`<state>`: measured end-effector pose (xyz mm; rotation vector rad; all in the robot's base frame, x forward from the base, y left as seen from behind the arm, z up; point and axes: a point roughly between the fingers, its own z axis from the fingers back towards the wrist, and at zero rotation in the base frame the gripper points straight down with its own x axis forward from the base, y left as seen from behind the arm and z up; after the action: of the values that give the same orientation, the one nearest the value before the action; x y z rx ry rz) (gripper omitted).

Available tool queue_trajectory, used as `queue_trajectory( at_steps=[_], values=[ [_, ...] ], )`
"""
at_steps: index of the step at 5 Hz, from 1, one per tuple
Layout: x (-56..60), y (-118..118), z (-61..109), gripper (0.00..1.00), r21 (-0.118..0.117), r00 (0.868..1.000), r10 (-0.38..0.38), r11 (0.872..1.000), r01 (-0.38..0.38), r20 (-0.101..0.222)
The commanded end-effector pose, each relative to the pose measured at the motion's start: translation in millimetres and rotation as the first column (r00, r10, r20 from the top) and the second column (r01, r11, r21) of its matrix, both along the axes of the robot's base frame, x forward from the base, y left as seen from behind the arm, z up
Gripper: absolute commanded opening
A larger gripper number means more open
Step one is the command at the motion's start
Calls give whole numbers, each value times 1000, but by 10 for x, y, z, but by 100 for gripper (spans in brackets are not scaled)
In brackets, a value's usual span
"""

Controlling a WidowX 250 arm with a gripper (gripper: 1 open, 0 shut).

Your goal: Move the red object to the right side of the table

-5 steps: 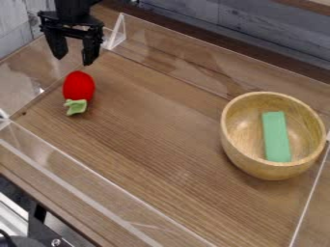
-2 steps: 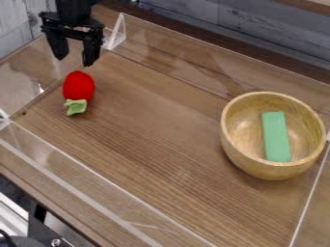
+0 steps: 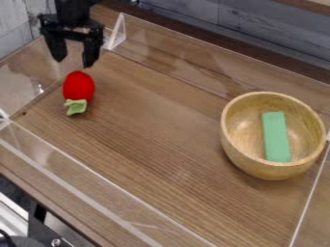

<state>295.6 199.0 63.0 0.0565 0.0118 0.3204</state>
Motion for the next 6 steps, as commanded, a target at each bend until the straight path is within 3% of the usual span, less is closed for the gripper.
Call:
queue_trajectory(
  at_steps=[1, 2, 3, 5, 6],
  values=[
    [27, -90, 293, 100, 54, 997, 23, 998, -27, 76],
    [15, -200, 300, 100, 52, 996, 45, 997, -49, 79],
    [15, -98, 376, 100, 49, 991, 101, 993, -106, 86],
    [-69, -112, 112, 100, 64, 997, 62, 996, -65, 53],
    [-46, -136, -122, 100, 67, 992, 123, 990, -125, 37]
  ],
)
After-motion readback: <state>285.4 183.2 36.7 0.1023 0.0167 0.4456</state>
